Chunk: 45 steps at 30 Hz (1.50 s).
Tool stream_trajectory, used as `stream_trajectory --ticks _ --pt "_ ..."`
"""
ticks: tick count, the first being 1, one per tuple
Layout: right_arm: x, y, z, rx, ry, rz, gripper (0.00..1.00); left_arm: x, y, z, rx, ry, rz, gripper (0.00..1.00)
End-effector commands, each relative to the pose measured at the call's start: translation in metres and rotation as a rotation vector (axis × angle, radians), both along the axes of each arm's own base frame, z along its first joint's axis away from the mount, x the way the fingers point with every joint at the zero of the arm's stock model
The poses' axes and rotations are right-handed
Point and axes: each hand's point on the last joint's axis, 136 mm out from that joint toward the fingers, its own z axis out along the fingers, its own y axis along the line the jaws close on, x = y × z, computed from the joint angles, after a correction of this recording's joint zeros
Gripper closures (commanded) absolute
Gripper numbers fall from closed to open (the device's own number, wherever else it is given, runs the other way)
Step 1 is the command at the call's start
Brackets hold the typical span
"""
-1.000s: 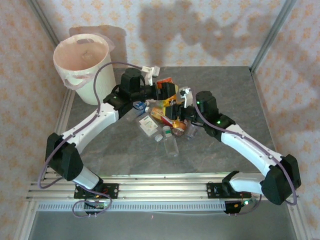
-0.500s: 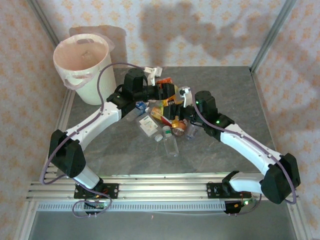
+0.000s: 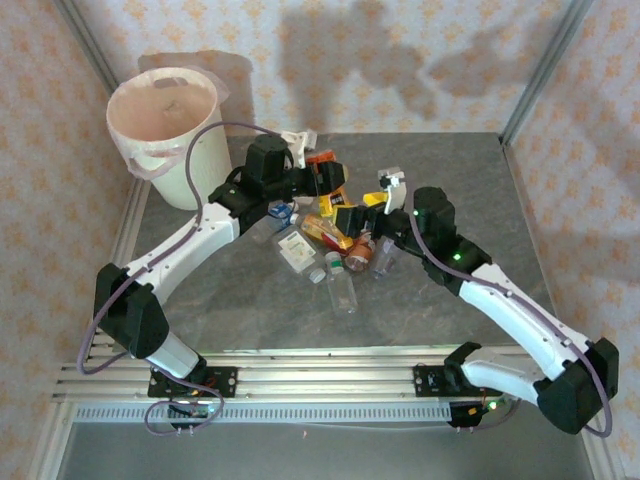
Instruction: Put the plastic bottles in the bin
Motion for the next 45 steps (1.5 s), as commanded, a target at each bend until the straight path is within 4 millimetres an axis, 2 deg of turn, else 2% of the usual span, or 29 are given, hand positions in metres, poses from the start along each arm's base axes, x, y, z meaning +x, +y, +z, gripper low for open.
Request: stream_trajectory --ticks 1,4,8,13,20,23,28,33,39,41,45 --pt "0.003 -0.017 0.000 -0.042 -0.042 -0.090 0.01 -0.001 0.013 0.025 0.050 -0.082 0.055 0.43" --pt "0.015 -0.042 -0.001 -0.064 -0.053 -0.247 0.01 0.003 0.025 0.024 0.099 -0.094 0.113 0.43" --pt "0.022 -0.065 -0.004 -0.086 -0.072 -0.379 0.01 0.007 0.043 0.030 0.134 -0.118 0.176 0.44" --pt "0.024 -0.081 -0.007 -0.096 -0.076 -0.463 0.01 0.015 0.077 0.056 0.206 -0.174 0.261 0.44" --pt "0.027 -0.087 -0.014 -0.107 -0.049 -0.509 0.01 0.024 0.123 0.092 0.334 -0.276 0.396 0.44" --pt "0.028 -0.088 -0.013 -0.112 -0.046 -0.516 0.01 0.029 0.149 0.108 0.392 -0.320 0.484 0.44" --pt "0.028 -0.092 -0.013 -0.127 -0.041 -0.531 0.01 0.034 0.202 0.146 0.477 -0.410 0.679 0.44" --pt "0.030 -0.094 -0.015 -0.120 -0.029 -0.553 0.01 0.037 0.244 0.191 0.472 -0.520 0.846 0.44" --pt "0.030 -0.096 -0.018 -0.115 -0.016 -0.566 0.01 0.041 0.306 0.238 0.481 -0.631 1.122 0.43" --pt "0.030 -0.096 -0.018 -0.119 -0.014 -0.564 0.01 0.043 0.327 0.249 0.471 -0.644 1.202 0.44" --pt "0.029 -0.097 -0.019 -0.120 -0.009 -0.568 0.01 0.056 0.360 0.255 0.476 -0.658 1.294 0.44"
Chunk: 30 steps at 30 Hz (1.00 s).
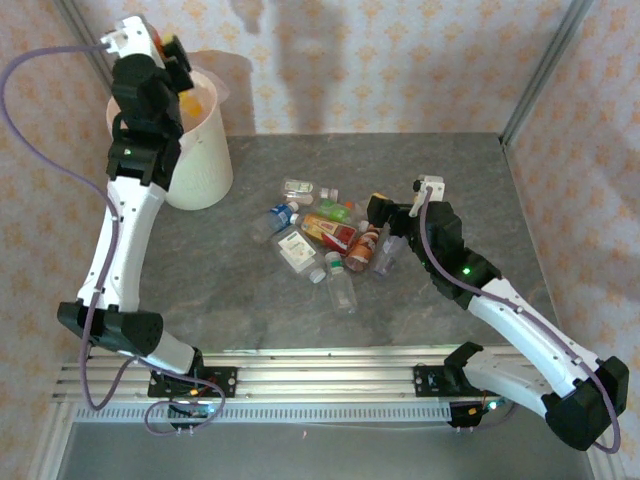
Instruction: Put the plastic bottles in the bin
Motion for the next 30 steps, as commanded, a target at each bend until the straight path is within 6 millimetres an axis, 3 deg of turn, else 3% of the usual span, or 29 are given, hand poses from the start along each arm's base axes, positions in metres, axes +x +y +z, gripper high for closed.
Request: stream_trajectory --ticks 1,7,18,26,30 --pt "0.001 -0.004 0.005 0.005 -0.002 -0.030 0.01 0.008 0.033 0.016 -0.007 -0.074 0.112 0.44" --pt "0.000 -0.003 0.000 -0.003 0.010 -0.027 0.01 0.031 0.071 -0.007 -0.012 -0.002 0.235 0.44" --pt "0.001 -0.001 -0.010 -0.040 0.040 -0.014 0.01 0.051 0.137 -0.079 -0.106 0.150 0.424 0.44" --pt "0.004 -0.001 -0.010 -0.050 0.041 -0.018 0.01 0.068 0.152 -0.138 -0.100 0.301 0.501 0.43" --pt "0.004 -0.001 -0.007 -0.047 0.042 -0.022 0.01 0.077 0.157 -0.169 -0.141 0.347 0.523 0.36"
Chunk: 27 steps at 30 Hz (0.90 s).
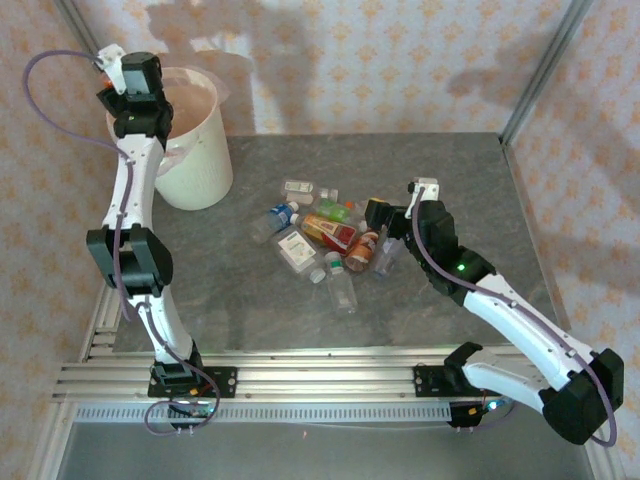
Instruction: Put the plastic bottles in the bin
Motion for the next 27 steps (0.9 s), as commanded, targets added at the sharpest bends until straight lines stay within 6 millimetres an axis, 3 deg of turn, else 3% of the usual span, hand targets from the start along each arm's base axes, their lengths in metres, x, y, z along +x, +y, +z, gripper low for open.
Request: stream_trajectory --ticks 1,8,13,27 --pt "0.000 -0.003 0.012 -0.003 -0.015 -0.022 0.01 -0.005 0.008 -0.011 -0.037 0.002 0.075 0.35" --pt "-0.002 -0.005 0.005 -0.002 0.009 -0.029 0.01 -0.011 0.019 -0.041 -0.067 0.051 0.188 0.31" --pt "-0.002 -0.007 0.005 -0.007 0.008 -0.037 0.01 -0.016 0.022 -0.051 -0.078 0.077 0.232 0.21" --pt "0.000 -0.005 -0.002 -0.008 0.021 -0.039 0.01 -0.010 0.003 -0.015 -0.191 -0.031 0.107 0.09"
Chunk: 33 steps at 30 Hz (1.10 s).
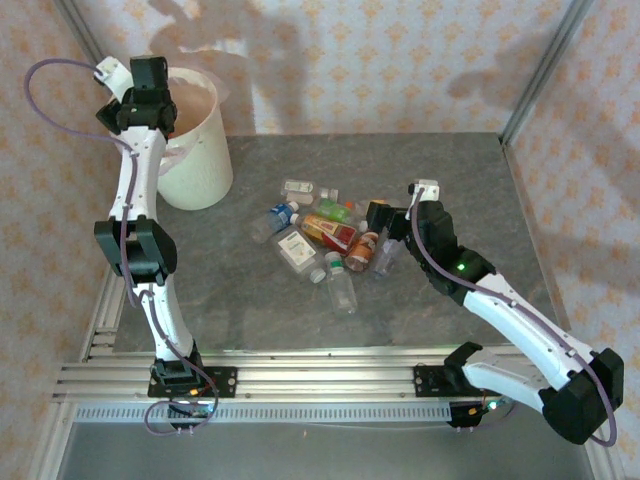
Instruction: Put the plastic bottles in the bin
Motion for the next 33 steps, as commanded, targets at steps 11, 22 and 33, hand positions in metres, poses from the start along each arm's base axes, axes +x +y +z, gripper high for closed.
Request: stream_trajectory --ticks 11,22,33 --pt "-0.001 -0.014 0.004 0.050 -0.004 -0.102 0.01 -0.004 -0.074 0.058 -0.231 -0.239 -0.334 0.00" --pt "-0.002 -0.027 -0.001 0.064 -0.028 -0.168 0.01 -0.046 -0.212 0.067 -0.259 -0.319 -0.721 0.00" --pt "-0.002 -0.047 0.004 0.077 -0.076 -0.272 0.01 -0.121 -0.338 -0.004 -0.085 -0.048 -1.153 0.00"
